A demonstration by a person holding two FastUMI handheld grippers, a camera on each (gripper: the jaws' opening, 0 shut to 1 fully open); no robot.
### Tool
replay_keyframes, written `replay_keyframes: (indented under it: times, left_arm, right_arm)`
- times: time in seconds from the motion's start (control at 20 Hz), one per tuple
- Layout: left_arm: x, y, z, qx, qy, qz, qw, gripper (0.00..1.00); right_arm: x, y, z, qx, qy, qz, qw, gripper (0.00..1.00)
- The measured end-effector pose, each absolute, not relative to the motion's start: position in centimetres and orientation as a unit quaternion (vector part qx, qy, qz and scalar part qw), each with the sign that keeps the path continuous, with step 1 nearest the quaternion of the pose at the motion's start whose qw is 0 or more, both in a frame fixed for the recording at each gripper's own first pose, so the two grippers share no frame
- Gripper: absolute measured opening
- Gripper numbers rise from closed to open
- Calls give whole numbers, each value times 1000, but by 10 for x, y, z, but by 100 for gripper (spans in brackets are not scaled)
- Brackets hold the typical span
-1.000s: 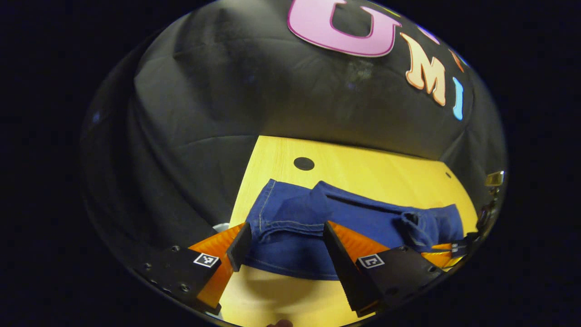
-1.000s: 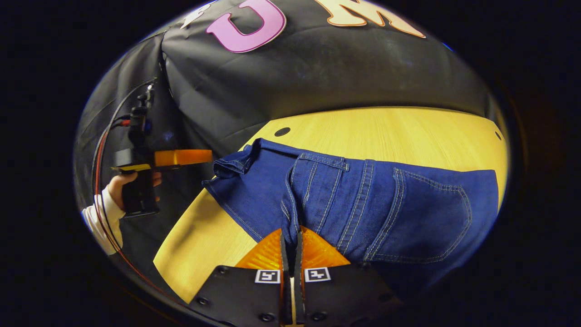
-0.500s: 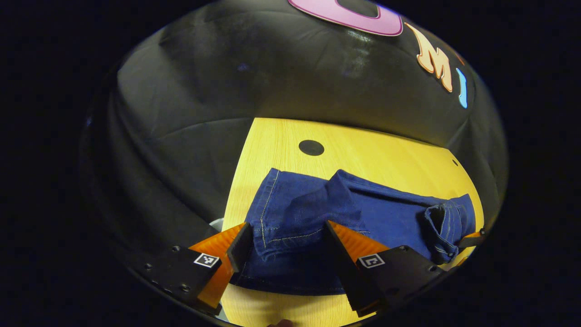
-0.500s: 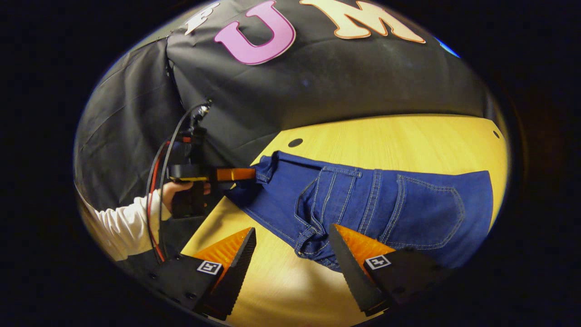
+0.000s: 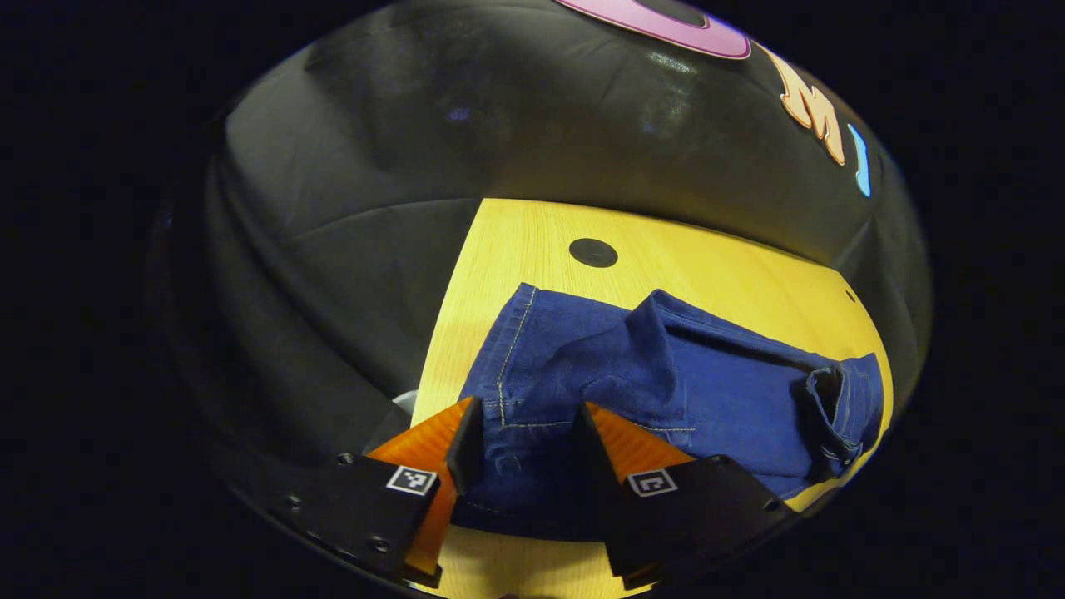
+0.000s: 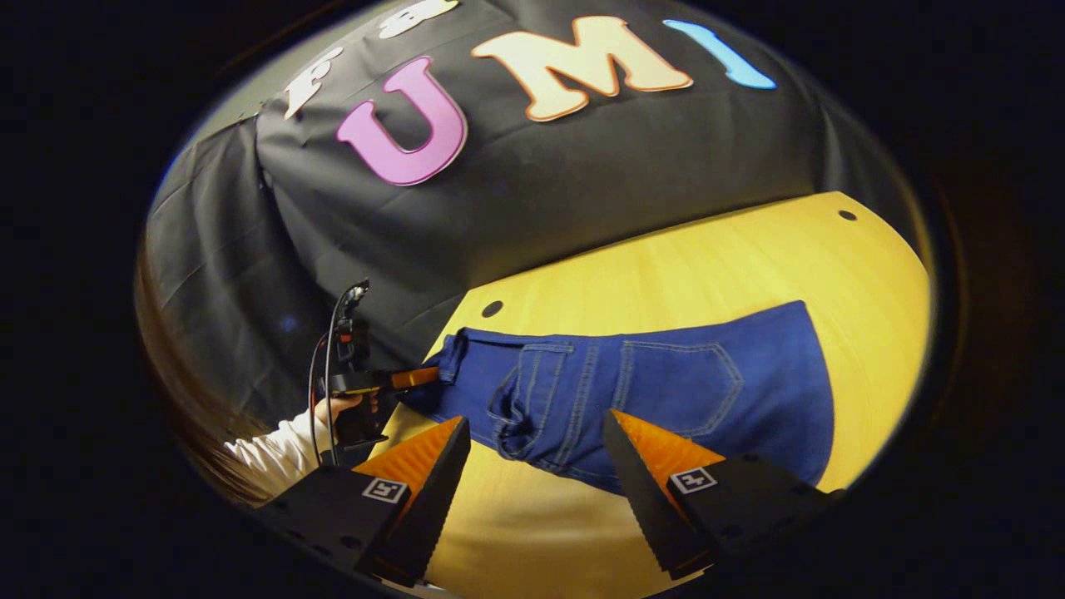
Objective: Grasp the waist and the cuffs of the jeans and fold them to make the two legs overlap; first hold the waist and fold one-third of the jeans toward the cuffs, then hold the cuffs and fold the remaining one-third in the same direction to finish folding.
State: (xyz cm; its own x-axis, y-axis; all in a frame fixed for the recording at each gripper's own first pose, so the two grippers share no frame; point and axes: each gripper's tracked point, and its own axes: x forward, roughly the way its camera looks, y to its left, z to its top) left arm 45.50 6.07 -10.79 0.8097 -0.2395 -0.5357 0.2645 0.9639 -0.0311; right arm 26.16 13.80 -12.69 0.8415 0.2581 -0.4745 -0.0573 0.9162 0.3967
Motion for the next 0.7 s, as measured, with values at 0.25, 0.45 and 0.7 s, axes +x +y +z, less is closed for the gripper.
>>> replay_keyframes:
  times: [0.25,0.45,0.7]
  left_arm:
    - [457,66,-95,-31,258,-160,952,22]
    - [460,63,-97,-39,253,-163,953,1]
    - [457,56,-77,-28,251,-151,956,0]
  right_arm:
    - [247,117,-132,183,276,53,942,98]
    - [240,113,-136,182,283,45,941,98]
    - [237,92,-122,181,270,29,945,92]
